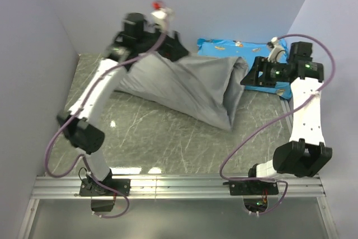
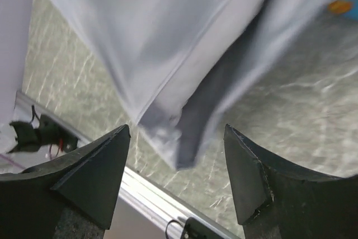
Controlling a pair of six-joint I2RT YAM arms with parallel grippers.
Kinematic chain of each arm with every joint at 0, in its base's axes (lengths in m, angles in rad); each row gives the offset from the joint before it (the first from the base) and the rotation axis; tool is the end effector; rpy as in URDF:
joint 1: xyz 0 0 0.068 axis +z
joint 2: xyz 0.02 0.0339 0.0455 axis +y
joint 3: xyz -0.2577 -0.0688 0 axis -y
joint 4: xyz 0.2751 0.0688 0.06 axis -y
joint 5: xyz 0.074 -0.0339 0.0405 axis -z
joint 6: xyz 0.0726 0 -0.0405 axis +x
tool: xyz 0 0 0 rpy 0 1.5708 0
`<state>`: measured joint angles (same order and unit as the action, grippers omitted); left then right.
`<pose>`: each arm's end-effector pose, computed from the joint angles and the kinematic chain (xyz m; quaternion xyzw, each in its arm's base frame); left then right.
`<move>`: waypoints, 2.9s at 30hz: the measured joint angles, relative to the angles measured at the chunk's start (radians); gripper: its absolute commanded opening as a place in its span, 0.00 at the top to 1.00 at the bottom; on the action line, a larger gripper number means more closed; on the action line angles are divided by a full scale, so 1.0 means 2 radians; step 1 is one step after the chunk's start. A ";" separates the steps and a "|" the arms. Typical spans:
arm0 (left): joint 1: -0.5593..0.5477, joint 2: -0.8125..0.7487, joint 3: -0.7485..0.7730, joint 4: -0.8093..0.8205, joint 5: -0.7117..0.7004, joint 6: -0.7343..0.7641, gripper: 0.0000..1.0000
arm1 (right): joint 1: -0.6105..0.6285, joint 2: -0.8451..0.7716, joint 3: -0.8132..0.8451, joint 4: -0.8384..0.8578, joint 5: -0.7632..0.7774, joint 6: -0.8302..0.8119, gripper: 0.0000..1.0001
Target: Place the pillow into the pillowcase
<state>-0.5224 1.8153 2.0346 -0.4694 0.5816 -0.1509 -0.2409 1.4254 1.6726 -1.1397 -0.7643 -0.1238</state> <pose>0.3860 -0.2682 0.4486 0.3126 0.7111 -0.4078 0.4799 0.3170 -0.0261 0.3955 -0.0726 0.8808 0.2899 0.3673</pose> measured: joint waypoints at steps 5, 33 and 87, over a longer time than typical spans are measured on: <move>0.134 -0.068 -0.075 0.004 -0.039 0.053 0.01 | 0.023 0.024 -0.049 0.022 0.038 0.009 0.34; 0.284 -0.088 -0.202 -0.019 0.050 0.192 0.07 | 0.207 0.089 -0.260 0.233 0.019 0.094 0.57; -0.229 0.109 -0.192 0.111 -0.483 0.359 1.00 | 0.043 -0.083 -0.373 0.276 0.073 0.212 0.54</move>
<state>-0.9806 2.0338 1.6512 -0.2474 -0.3840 0.5678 -0.1539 1.2602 0.9272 -0.5869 -0.6182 0.2996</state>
